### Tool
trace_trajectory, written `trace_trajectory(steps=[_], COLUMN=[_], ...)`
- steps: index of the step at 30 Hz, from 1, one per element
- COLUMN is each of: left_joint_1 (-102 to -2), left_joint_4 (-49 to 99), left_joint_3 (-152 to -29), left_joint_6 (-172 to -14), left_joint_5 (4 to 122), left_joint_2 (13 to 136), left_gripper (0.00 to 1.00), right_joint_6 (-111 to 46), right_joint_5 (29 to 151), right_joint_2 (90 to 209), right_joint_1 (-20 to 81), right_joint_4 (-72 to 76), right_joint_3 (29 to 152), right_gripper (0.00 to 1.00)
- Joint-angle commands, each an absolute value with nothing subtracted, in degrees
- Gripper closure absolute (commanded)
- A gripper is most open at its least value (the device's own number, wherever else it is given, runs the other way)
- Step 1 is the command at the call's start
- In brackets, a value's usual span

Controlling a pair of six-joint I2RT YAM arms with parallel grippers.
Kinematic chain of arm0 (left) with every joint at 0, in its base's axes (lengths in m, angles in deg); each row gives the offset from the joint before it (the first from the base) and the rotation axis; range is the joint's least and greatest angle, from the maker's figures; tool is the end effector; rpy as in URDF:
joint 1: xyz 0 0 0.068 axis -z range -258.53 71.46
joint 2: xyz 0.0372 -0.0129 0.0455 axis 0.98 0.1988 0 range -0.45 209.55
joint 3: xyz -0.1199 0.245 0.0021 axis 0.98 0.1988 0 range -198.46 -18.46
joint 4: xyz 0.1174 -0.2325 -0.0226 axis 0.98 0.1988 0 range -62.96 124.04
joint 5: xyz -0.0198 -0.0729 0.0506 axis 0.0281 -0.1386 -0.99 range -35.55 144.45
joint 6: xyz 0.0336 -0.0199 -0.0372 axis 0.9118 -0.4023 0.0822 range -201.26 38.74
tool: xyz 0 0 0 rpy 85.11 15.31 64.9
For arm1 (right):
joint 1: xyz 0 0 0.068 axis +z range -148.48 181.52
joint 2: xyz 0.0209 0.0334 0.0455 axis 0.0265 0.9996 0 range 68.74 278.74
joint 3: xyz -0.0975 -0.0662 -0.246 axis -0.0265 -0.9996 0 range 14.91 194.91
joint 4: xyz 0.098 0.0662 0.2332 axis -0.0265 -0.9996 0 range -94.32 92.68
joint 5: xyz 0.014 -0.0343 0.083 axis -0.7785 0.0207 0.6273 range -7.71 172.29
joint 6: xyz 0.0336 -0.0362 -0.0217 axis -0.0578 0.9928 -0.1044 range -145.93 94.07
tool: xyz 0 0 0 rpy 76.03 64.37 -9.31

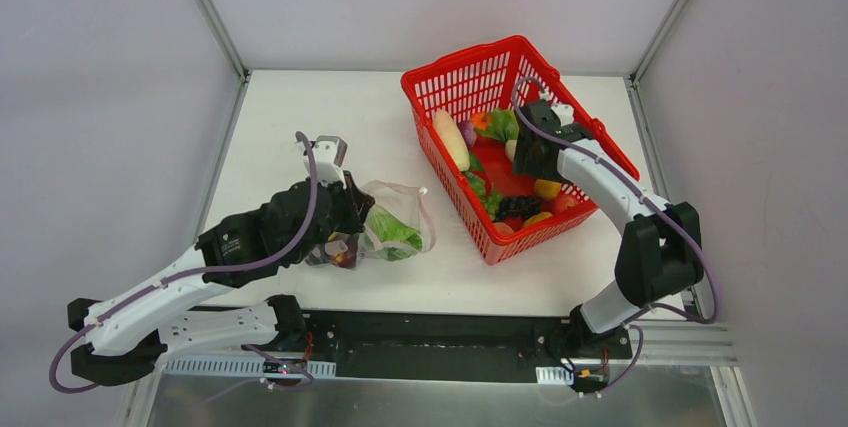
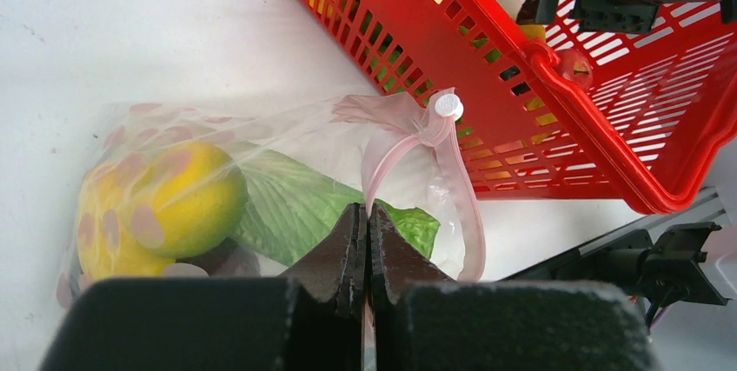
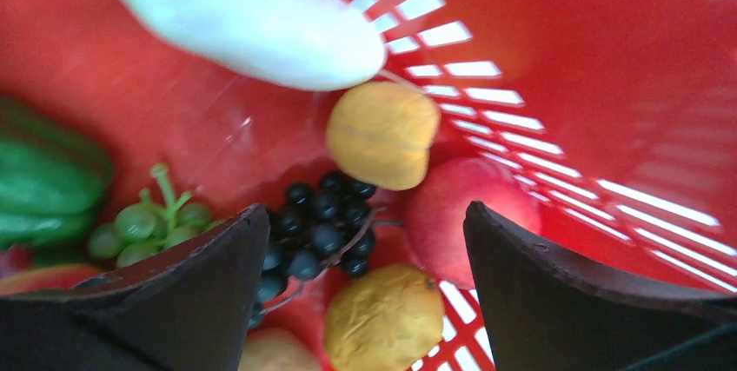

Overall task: Place the food in the zip-top bag and seal the zipper
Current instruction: Pick up the fake fruit from the bin.

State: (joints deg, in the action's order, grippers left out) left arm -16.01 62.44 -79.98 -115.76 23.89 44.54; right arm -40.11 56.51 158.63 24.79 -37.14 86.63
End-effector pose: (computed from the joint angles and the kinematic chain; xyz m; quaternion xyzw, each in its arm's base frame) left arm 0.0854 -0.1248 0.3936 0.0413 0.7985 -0.2782 0.5323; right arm 0.3067 0.1151 0.2681 -0.0130 0.9389 -0.1169 0.3234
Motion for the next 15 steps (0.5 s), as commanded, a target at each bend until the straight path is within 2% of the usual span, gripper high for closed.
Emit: trace_trajectory(steps=[1,5,12,14,15], left_joint_1=[-16.47,-16.48,-16.48,-16.48,-16.48], left_joint_4=[62.08,61.74,61.97,61.58,61.44], left_joint_3=[-81.88,-81.19,-80.83,-80.2,-79.91], left_joint_6=[-115.44,-114.75,-113.94,-114.16,-114.28], left_joint_5=[22.81,22.99,22.2,22.2,22.21], left_joint_2=[44.47,43.44,42.23,41.7,41.49], left_gripper=[1.0,1.0,1.0,1.0,1.0], right_joint_6=[-38.54,-38.91,-40.35,-40.82,-41.01], right_joint_5=[46.91,45.36,51.7,54.48,56.12], right_joint_2=[160.28,165.67,170.09,170.91,171.52], right_joint_1=[22.88,22.61,21.93,20.93,20.5], right_joint_4=[-38.41,-39.86,-38.52,-36.99,-37.05], right_joint_3=[86.86,86.88,87.23,86.38,86.54], right_gripper=[0.15,0.15,0.15,0.19,0.25])
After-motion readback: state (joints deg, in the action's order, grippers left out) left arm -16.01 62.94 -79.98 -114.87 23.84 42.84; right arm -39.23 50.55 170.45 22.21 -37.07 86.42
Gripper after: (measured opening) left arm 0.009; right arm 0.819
